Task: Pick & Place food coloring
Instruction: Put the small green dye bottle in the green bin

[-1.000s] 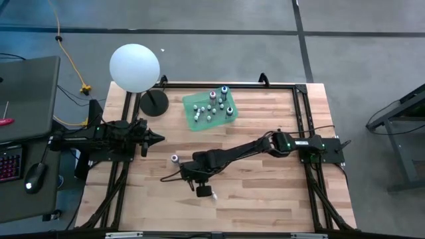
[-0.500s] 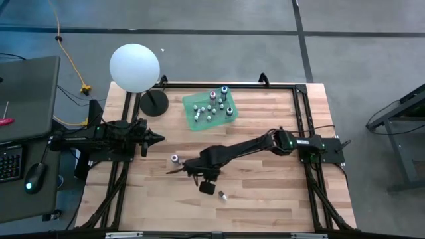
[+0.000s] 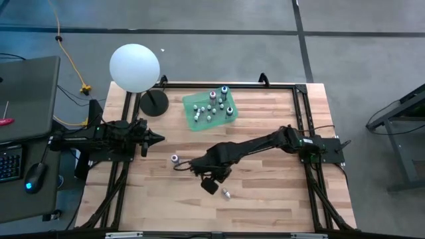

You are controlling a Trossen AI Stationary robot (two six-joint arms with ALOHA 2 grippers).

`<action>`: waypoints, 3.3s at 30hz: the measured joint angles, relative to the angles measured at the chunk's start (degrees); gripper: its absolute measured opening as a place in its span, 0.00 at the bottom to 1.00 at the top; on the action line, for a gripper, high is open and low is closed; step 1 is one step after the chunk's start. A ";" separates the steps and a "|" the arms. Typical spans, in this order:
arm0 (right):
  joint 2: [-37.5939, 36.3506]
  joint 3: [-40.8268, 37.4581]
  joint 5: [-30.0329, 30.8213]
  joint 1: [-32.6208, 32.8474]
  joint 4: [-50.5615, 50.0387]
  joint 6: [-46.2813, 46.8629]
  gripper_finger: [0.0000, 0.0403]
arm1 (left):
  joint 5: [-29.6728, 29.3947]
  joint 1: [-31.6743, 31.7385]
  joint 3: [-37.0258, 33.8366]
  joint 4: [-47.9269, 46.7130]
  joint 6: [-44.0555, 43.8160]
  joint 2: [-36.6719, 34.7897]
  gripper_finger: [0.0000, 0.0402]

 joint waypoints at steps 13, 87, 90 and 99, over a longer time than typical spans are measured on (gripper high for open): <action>-5.56 -2.11 24.47 16.50 1.77 18.65 0.24 | 0.00 -0.02 0.00 0.03 0.00 0.00 0.00; -2.72 -43.56 45.26 25.46 52.60 38.93 0.43 | -0.01 -0.02 0.00 0.04 0.00 0.00 0.00; -2.83 -43.35 42.84 24.07 53.08 38.94 0.43 | 0.00 -0.01 0.00 0.04 0.00 0.00 0.00; -3.42 -43.27 39.75 22.76 52.67 33.04 0.43 | 0.01 -0.01 0.00 0.04 0.00 0.00 0.00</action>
